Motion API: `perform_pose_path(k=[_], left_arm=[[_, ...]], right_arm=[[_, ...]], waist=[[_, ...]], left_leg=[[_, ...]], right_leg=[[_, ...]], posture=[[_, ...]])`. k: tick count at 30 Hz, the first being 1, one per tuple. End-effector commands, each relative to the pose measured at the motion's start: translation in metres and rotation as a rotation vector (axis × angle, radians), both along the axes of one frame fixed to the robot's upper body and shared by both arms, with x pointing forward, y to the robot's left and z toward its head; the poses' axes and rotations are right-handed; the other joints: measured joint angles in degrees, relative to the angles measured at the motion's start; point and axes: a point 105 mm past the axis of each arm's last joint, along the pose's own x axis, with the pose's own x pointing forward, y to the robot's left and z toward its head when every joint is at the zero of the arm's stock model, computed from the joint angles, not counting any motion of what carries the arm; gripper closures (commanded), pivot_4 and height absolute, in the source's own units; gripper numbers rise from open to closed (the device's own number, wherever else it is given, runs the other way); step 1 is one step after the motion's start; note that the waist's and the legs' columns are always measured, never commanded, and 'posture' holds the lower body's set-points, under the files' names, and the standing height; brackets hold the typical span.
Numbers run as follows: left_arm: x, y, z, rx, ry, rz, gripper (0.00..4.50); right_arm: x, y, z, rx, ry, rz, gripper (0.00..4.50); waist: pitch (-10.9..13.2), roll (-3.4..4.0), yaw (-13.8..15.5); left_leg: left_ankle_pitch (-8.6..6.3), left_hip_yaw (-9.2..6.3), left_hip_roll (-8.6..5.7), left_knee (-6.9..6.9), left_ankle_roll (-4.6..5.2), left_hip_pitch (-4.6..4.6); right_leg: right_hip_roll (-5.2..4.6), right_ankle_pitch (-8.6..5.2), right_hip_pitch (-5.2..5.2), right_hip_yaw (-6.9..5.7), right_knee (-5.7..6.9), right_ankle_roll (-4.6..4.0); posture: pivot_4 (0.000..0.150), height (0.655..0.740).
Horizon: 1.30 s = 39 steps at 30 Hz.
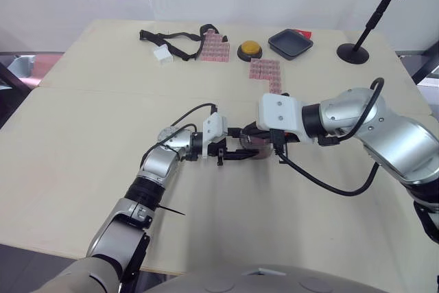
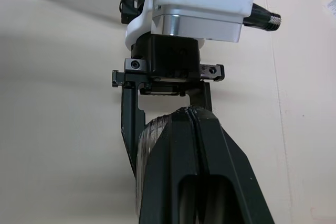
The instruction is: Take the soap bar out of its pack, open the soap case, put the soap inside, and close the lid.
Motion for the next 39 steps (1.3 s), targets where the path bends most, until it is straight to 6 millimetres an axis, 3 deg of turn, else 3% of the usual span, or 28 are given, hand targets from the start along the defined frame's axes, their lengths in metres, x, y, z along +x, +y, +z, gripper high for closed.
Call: perform_pose_path(k=[1,12,28,39], left_arm=[[-0.002,0.000,0.005,-0.015,-0.023,-0.008,2.59],[-0.002,0.001,0.005,-0.018,-0.023,-0.003,2.59],[-0.005,0.000,0.003,-0.019,-0.014,-0.009,2.59],[-0.004,0.000,0.003,-0.015,-0.015,-0.006,2.59]], right_arm=[[0.001,-0.004,0.005,-0.029,-0.040,-0.006,4.47],[0.002,-0.021,-0.004,-0.078,-0.013,-0.048,4.47],[0.011,-0.034,0.009,-0.056,-0.061,-0.080,4.47],[0.009,-0.040,0.006,-0.055,-0.037,-0.077,4.47]], waist=[[0.00,0.00,0.00],[0.00,0.00,0.01],[0.00,0.00,0.00],[0.00,0.00,-0.06]], left_leg=[[0.00,0.00,0.00,0.00,0.00,0.00],[0.00,0.00,0.00,0.00,-0.03,0.02],[0.00,0.00,0.02,0.00,-0.03,0.08],[0.00,0.00,0.04,-0.01,-0.02,0.08]], right_leg=[[0.00,0.00,0.00,0.00,0.00,0.00],[0.00,0.00,0.03,0.01,0.00,0.00],[0.00,0.00,0.08,0.02,0.00,0.00],[0.01,0.00,0.08,0.02,-0.01,0.00]], posture=[[0.150,0.7338],[0.150,0.7338],[0.150,0.7338],[0.150,0.7338]])
